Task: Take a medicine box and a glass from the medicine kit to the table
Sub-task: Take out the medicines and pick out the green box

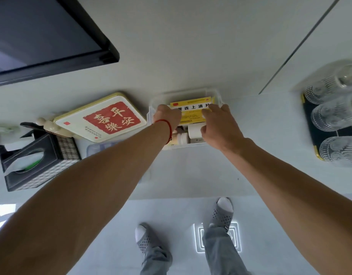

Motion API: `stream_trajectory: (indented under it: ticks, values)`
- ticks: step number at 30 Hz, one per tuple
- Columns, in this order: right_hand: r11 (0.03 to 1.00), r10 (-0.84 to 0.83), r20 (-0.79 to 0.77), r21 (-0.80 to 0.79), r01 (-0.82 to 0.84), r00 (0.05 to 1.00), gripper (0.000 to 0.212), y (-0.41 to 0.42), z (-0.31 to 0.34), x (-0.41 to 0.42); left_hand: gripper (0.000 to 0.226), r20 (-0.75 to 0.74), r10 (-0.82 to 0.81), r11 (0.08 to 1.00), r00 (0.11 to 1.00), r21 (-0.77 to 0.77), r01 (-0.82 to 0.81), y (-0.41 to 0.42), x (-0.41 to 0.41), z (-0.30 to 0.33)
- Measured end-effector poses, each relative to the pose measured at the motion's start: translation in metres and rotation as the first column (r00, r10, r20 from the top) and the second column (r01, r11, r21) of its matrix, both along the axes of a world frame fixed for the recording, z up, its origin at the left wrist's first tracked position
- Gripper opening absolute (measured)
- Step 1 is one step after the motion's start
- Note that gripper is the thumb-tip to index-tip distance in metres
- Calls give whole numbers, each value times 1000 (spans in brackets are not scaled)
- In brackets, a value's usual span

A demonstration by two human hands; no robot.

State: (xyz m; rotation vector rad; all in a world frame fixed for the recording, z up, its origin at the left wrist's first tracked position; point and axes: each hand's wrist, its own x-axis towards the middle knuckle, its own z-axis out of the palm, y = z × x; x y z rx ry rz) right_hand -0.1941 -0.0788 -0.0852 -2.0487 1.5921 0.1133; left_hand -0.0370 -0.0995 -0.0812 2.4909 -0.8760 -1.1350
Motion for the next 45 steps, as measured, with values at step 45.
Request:
stream_trajectory:
  ticks: [45]
  values:
    - [942,264,-118,-184,-282,957,46,133,-85,62,54,-311,-51,979,949,173,109,174,73,-44]
